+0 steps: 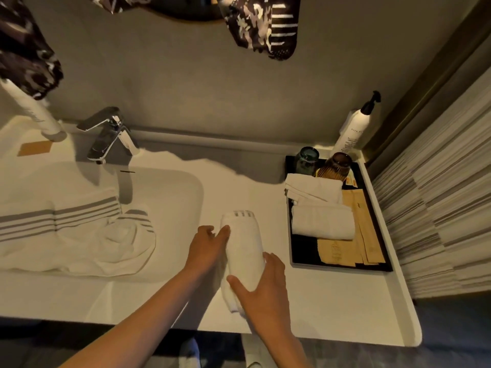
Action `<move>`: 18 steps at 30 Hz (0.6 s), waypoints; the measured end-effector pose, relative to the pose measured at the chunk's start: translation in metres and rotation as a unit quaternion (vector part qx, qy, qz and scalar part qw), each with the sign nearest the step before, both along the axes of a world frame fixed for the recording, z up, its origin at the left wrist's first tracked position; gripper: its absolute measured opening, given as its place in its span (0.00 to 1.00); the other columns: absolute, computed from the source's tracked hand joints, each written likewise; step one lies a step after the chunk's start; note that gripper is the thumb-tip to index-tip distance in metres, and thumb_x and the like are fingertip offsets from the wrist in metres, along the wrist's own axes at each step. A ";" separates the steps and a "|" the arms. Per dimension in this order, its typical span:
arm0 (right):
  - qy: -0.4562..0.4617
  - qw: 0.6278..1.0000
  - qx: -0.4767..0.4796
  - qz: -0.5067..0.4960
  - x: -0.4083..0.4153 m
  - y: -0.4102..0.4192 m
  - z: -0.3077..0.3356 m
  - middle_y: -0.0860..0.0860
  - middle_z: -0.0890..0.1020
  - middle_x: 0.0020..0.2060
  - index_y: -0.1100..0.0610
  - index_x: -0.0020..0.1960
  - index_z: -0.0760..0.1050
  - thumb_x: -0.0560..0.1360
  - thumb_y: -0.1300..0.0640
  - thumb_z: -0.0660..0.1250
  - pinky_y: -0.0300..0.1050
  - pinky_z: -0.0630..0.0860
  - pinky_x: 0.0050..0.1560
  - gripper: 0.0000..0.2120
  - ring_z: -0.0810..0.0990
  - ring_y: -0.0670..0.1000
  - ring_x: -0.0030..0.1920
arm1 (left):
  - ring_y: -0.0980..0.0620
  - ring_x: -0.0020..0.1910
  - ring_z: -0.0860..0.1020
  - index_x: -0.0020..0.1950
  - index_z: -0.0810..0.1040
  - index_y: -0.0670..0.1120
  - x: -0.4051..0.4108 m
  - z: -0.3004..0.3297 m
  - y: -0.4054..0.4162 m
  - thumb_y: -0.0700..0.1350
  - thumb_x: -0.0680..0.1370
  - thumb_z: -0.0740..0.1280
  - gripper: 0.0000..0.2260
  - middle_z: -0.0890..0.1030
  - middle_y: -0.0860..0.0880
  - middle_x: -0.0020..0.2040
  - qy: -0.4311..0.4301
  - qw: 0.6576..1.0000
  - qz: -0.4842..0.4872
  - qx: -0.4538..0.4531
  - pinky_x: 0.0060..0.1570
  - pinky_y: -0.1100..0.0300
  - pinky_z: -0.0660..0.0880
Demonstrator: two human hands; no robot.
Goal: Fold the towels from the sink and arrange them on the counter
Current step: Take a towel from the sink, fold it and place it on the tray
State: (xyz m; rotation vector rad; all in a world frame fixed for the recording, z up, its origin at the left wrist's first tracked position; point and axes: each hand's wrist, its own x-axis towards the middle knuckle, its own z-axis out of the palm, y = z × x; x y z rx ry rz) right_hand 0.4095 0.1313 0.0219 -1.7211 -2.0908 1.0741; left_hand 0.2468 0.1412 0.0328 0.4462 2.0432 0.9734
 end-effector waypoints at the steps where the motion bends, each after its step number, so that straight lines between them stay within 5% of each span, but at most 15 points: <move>1: -0.015 0.999 0.030 0.022 -0.002 0.000 0.005 0.45 0.62 0.72 0.47 0.74 0.54 0.64 0.25 0.60 0.51 0.69 0.68 0.46 0.66 0.49 0.70 | 0.46 0.57 0.77 0.70 0.69 0.44 0.001 -0.003 -0.004 0.57 0.79 0.63 0.24 0.78 0.46 0.61 0.001 1.000 0.010 -0.027 0.55 0.55 0.73; 4: -0.093 0.987 0.089 0.095 -0.006 -0.002 0.010 0.50 0.60 0.75 0.50 0.75 0.54 0.71 0.31 0.59 0.53 0.67 0.69 0.40 0.63 0.54 0.73 | 0.44 0.51 0.80 0.61 0.75 0.39 0.001 -0.012 -0.013 0.54 0.79 0.59 0.21 0.81 0.42 0.54 0.012 0.994 0.025 -0.106 0.56 0.50 0.75; 7: -0.154 0.966 0.173 0.118 -0.010 -0.005 0.002 0.57 0.71 0.70 0.53 0.69 0.67 0.70 0.40 0.68 0.60 0.77 0.57 0.32 0.75 0.60 0.65 | 0.46 0.45 0.80 0.48 0.77 0.39 0.009 -0.012 -0.020 0.56 0.80 0.59 0.20 0.82 0.44 0.48 -0.058 0.990 0.043 -0.122 0.53 0.52 0.76; 12: -0.211 0.944 0.164 0.193 -0.022 -0.025 -0.019 0.65 0.71 0.70 0.63 0.69 0.72 0.54 0.38 0.80 0.70 0.75 0.55 0.51 0.70 0.71 0.68 | 0.43 0.49 0.83 0.56 0.78 0.41 0.019 -0.008 -0.019 0.65 0.75 0.66 0.27 0.84 0.42 0.51 -0.262 0.962 0.060 -0.050 0.45 0.54 0.79; 15: -0.199 0.953 0.135 0.187 -0.024 -0.018 -0.022 0.64 0.73 0.68 0.62 0.67 0.72 0.50 0.47 0.84 0.65 0.79 0.51 0.50 0.74 0.70 0.64 | 0.45 0.45 0.84 0.63 0.77 0.39 0.024 -0.014 -0.017 0.63 0.70 0.73 0.33 0.85 0.42 0.49 -0.248 0.967 0.014 -0.063 0.40 0.57 0.81; 18: -0.104 0.982 0.117 0.104 -0.013 -0.001 -0.018 0.54 0.74 0.65 0.52 0.67 0.65 0.61 0.46 0.79 0.54 0.81 0.52 0.40 0.78 0.58 0.59 | 0.49 0.32 0.82 0.49 0.81 0.39 0.024 -0.012 -0.021 0.59 0.74 0.71 0.22 0.83 0.44 0.37 -0.253 0.967 0.020 -0.011 0.30 0.63 0.74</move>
